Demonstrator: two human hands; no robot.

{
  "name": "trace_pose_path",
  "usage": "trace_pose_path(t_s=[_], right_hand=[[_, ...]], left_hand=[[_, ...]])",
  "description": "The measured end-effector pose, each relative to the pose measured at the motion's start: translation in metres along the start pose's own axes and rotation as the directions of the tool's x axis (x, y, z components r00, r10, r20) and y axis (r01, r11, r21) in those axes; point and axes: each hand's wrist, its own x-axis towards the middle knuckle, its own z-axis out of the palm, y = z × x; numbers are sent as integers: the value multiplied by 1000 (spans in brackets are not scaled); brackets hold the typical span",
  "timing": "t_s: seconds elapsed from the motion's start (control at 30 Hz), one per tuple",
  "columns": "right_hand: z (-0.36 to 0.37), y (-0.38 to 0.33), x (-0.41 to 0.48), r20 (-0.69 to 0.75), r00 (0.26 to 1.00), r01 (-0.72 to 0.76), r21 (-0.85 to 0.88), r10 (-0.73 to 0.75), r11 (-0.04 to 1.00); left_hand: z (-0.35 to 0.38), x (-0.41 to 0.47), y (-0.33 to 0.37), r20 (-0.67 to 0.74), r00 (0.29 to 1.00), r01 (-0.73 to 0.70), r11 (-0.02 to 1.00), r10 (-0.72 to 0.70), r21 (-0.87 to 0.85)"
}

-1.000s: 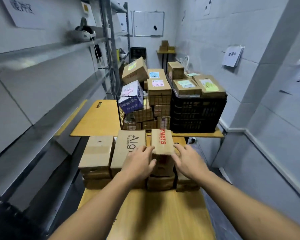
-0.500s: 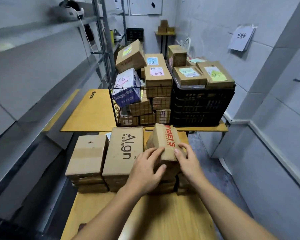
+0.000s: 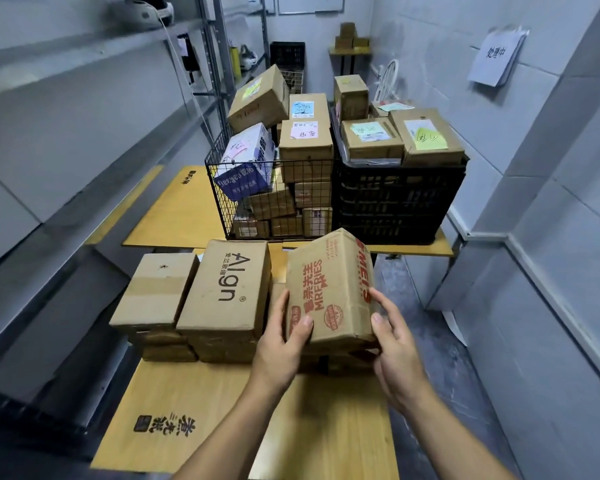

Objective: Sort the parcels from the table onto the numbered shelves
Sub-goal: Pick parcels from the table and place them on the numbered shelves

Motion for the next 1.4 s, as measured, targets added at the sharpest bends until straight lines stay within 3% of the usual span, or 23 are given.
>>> trace_pose_path(t_s=[0.07, 0.2, 0.37, 0.5, 0.57, 0.73, 0.97, 1.23, 1.4], right_hand=[[-8, -1, -4, 19, 999, -30, -67, 31, 997], [-23, -9, -10, -6, 1000, -2, -362, 0, 932], [-26, -4, -13, 15, 999, -33, -220, 38, 975], [-33, 0, -11, -21, 993, -117, 76, 119, 990], [-35, -3, -13, 23, 991, -132, 122, 130, 984], [-30, -8, -17, 68, 989, -133, 50, 129, 990], [-32, -20, -24, 57, 994, 107, -364, -92, 925], [-18, -31, -47, 326, 944, 155, -314, -47, 937], [-3, -41, -59, 412, 907, 227, -302, -89, 926]], left_hand=[[7, -8, -2, -39, 999, -2, 1000, 1, -31], [13, -27, 3, -128, 989, -70, 998, 69, -2], [20, -48, 10, -141, 968, -198, 978, 205, 65], [19, -57, 22, -175, 960, -222, 975, 219, 4], [17, -57, 22, -166, 962, -216, 976, 217, 27], [20, -65, 16, -90, 990, -124, 980, 111, -157], [15, -72, 11, -181, 966, -187, 982, 184, 1], [17, -94, 14, -286, 913, -248, 952, 292, 181], [8, -116, 16, -349, 866, -278, 924, 359, 262]])
